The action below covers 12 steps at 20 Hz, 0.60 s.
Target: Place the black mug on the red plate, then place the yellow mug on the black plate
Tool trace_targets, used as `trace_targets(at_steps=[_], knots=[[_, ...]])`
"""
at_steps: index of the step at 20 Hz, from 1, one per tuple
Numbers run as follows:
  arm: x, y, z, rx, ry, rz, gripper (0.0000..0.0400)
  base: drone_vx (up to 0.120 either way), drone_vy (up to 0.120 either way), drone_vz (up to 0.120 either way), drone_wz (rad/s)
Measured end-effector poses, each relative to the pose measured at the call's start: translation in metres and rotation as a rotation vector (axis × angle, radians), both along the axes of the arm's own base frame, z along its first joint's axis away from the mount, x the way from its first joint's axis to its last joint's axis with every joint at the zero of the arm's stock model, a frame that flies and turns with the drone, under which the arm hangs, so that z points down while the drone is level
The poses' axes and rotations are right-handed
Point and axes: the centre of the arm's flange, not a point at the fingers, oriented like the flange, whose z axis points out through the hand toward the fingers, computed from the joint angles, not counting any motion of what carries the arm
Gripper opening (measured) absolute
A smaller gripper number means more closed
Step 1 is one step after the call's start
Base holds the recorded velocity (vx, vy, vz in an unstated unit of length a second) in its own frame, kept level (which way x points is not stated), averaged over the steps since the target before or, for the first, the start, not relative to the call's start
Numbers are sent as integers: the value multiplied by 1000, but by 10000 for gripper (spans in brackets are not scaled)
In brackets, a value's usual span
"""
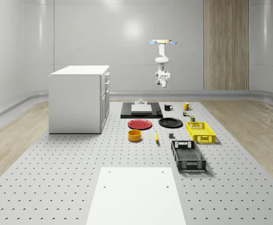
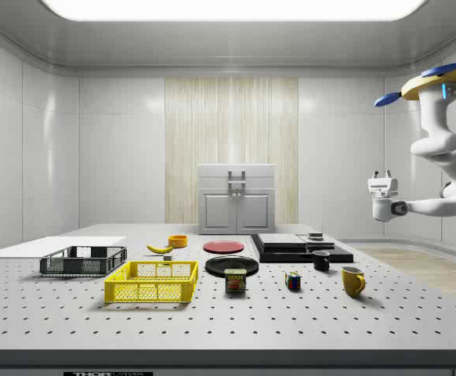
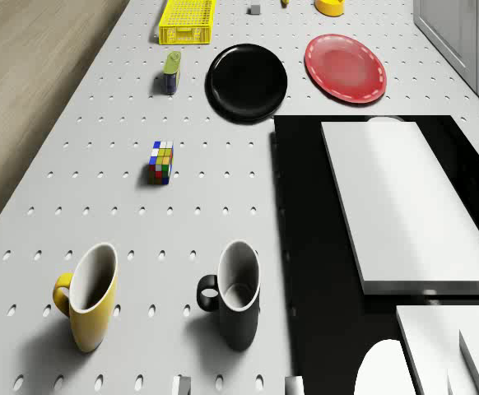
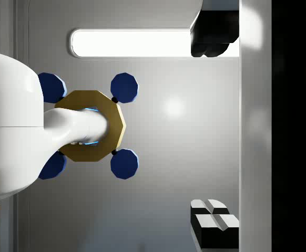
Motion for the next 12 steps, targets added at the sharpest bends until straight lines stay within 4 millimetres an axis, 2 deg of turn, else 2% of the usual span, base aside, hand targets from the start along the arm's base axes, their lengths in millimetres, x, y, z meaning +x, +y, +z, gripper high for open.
trace_targets(at_steps=[6, 12], knots=[[-4, 0, 43, 0, -5, 0, 400, 0, 0, 0, 0], [-1, 0, 75, 0, -9, 0, 400, 120, 0, 0, 0]])
